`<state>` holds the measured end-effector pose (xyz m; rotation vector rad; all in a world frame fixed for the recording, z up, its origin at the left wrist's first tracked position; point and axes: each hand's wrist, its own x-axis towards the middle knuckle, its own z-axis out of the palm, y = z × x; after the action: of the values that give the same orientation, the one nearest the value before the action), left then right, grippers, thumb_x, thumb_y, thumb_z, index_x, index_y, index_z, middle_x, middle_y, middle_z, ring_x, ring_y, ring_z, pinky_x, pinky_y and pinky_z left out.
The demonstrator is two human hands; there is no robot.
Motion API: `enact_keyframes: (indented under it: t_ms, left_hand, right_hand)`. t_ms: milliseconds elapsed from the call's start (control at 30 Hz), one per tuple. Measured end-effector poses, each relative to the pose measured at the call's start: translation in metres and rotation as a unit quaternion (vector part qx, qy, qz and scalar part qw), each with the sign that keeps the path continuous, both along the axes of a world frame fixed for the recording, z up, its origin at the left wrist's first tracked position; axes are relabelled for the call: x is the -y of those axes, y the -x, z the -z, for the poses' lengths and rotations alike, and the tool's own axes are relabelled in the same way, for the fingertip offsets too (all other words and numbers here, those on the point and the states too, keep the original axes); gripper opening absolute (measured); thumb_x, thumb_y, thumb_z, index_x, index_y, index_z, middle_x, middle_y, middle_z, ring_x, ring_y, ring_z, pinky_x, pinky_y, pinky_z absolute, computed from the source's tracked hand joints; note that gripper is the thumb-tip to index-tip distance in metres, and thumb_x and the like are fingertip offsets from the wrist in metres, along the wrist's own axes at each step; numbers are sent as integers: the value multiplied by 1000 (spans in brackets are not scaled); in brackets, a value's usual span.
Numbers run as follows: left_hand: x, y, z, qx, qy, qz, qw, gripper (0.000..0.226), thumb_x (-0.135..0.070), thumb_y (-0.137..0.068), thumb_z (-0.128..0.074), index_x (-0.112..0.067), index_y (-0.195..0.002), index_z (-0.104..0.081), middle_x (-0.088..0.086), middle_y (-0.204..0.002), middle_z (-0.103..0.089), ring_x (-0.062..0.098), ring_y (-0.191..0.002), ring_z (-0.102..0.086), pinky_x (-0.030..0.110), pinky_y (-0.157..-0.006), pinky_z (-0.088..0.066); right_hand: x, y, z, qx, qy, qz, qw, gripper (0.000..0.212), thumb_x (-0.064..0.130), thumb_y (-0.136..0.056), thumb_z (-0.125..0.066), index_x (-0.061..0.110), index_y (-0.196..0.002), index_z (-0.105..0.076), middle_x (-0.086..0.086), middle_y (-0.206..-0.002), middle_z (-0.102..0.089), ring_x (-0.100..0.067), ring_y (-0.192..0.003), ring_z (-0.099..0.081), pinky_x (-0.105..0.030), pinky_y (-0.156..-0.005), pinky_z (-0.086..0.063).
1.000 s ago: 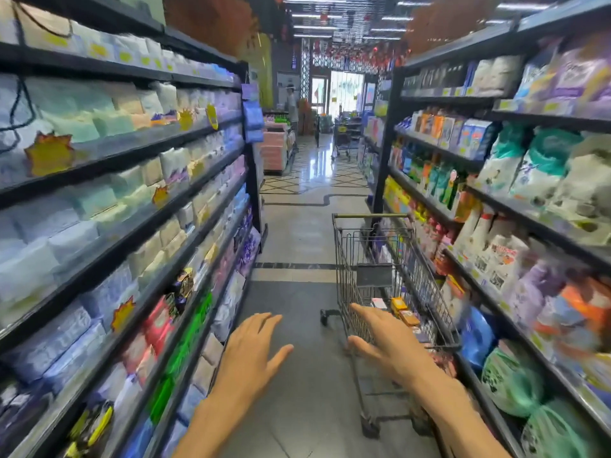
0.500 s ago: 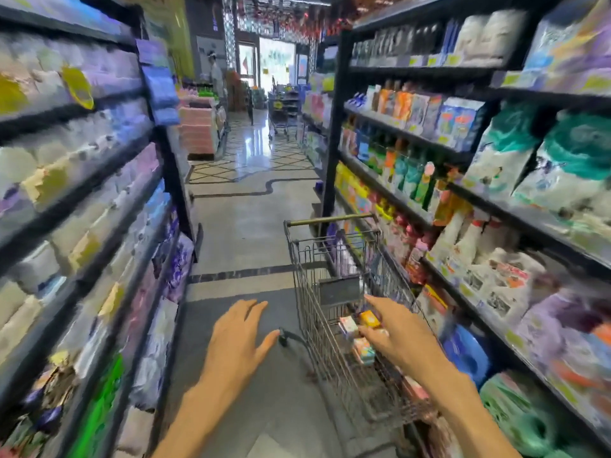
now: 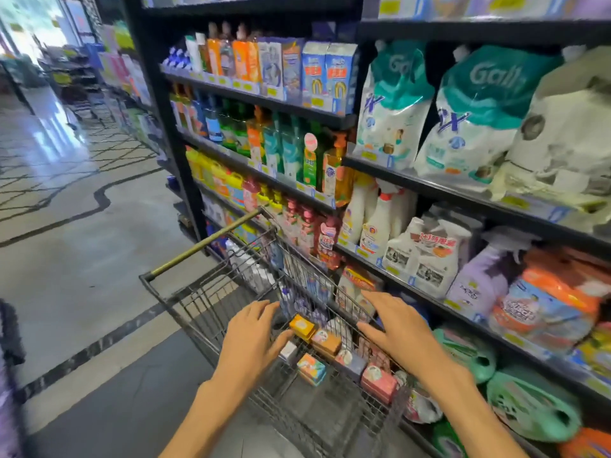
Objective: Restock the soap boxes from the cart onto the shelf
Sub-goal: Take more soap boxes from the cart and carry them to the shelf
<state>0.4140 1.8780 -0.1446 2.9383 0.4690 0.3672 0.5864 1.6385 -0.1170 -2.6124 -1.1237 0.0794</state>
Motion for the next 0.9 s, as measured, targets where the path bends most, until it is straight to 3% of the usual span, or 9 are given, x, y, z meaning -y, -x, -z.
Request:
enact_keyframes:
  t_ms: [167, 333, 467, 533, 600, 700, 800, 900]
  left_hand:
    - [-38, -85, 51, -69, 32, 81, 994, 60, -60, -93, -51, -18, -135, -58, 2, -129, -63, 25, -117, -62, 40, -93, -54]
    - [-73, -141, 112, -164, 85, 115, 976, 67, -64, -95, -39, -16, -139, -53, 6, -129, -60, 30, -119, -58, 42, -87, -52]
    - [-93, -180, 165, -253, 118, 107, 954, 59, -56, -98, -46, -8, -130, -55, 15, -125, -58, 38, -114, -57, 45, -82, -51]
    - [-108, -198, 201, -278, 126, 109, 946, 52, -48, -99, -51, -7, -131, -53, 16, -131, -55, 39, -114, -57, 45, -85, -51]
    - [-125, -212, 242, -315, 136, 99, 934, 51, -47, -100, -50, -9, -134, -50, 15, -134, -53, 38, -116, -57, 45, -88, -51]
    - [-150, -227, 307, -342, 173, 69, 921, 48, -43, -98, -55, -9, -131, -51, 17, -133, -56, 38, -120, -55, 47, -92, -50]
    - [-166, -237, 368, -374, 187, 35, 908, 53, -40, -99, -55, -10, -141, -43, 15, -139, -51, 35, -124, -53, 45, -99, -48]
    - [-178, -246, 420, -402, 191, 12, 895, 57, -37, -99, -56, -9, -145, -36, 14, -144, -45, 34, -125, -52, 44, -101, -47]
  right_hand:
    - [-30, -45, 48, -63, 20, 71, 995, 65, 52, -96, -54, 32, -152, -26, 4, -143, -49, -22, -128, -49, -42, -101, -46]
    - [-62, -72, 105, -159, 76, 122, 977, 77, 66, -89, -40, 23, -152, -34, -4, -146, -49, -26, -132, -48, -40, -103, -42]
    - [-86, -80, 148, -204, 93, 152, 963, 58, 45, -95, -57, 23, -147, -42, -6, -141, -53, -28, -126, -53, -38, -98, -43]
    - [-98, -85, 177, -225, 105, 159, 956, 55, 45, -95, -57, 23, -144, -45, -3, -131, -59, -23, -116, -59, -36, -91, -47]
    - [-110, -85, 208, -256, 112, 169, 945, 59, 51, -96, -53, 25, -147, -40, 0, -132, -60, -18, -114, -60, -32, -92, -49]
    - [-124, -79, 263, -320, 94, 203, 921, 77, 76, -89, -34, 31, -151, -34, -4, -134, -59, -16, -103, -62, -30, -87, -50]
    - [-139, -75, 311, -347, 102, 238, 901, 61, 56, -95, -49, 38, -150, -31, -2, -144, -51, -19, -122, -55, -35, -99, -46]
    - [-148, -71, 348, -350, 110, 244, 898, 62, 50, -96, -52, 36, -152, -29, 9, -154, -39, -15, -136, -42, -31, -105, -38]
